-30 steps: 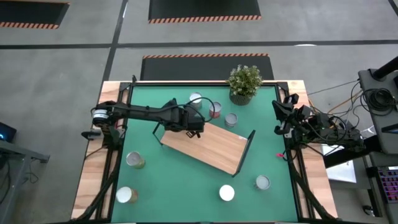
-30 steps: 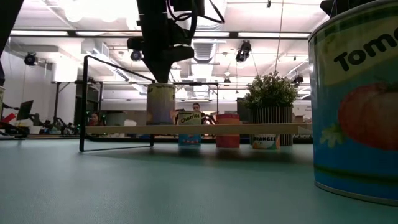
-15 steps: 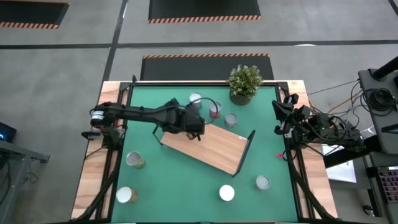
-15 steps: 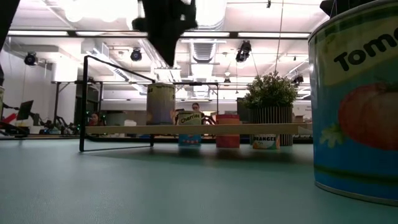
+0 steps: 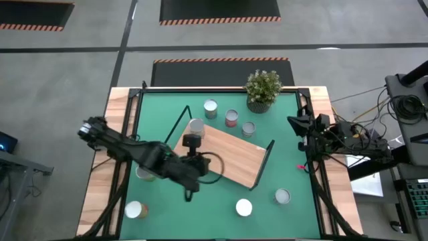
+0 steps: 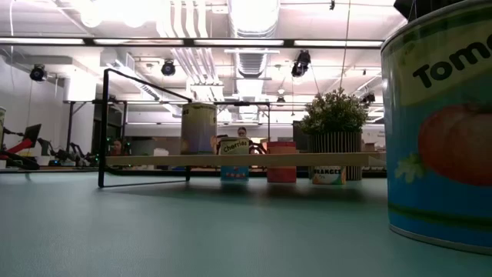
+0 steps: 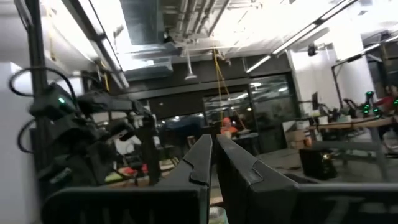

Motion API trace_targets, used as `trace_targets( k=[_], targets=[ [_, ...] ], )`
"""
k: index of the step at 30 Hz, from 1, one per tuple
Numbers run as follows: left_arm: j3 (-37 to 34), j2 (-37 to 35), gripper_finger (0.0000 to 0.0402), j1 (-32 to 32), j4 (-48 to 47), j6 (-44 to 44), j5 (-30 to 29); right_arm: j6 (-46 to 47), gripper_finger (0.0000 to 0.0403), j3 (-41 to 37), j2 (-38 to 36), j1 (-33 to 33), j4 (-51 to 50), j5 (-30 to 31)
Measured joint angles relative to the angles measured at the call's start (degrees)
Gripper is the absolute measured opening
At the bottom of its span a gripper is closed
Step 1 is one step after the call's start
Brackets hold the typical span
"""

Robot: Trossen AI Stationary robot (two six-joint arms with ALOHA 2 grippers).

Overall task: Pick and place cans onto a shelf
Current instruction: Put the canned mixed fruit on the shelf

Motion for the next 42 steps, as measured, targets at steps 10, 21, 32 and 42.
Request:
trace_targets(
  k=[10, 21, 32, 42],
  targets=[
    [-25.14, -18.26, 0.0, -0.66, 26.0, 10.28, 0.01, 1.12, 0.0013, 7.36, 12.5, -0.02, -2.13, 5.77],
    [-44.05, -37.5, 0.0, -0.57, 33.39, 13.35, -0.16, 7.8, 0.0013, 31.85, 34.97, -0.15, -32.23, 18.89],
    [-46.83, -50.46, 0.0, -0.57, 29.84, 7.26, -0.16, 14.73, 0.0013, 50.68, 54.54, -0.15, -45.15, 18.79],
    [-51.98, -55.11, 0.0, -0.57, 28.49, 3.72, -0.1, 20.37, 0.0013, 62.71, 70.04, -0.13, -49.04, 18.68]
  ],
)
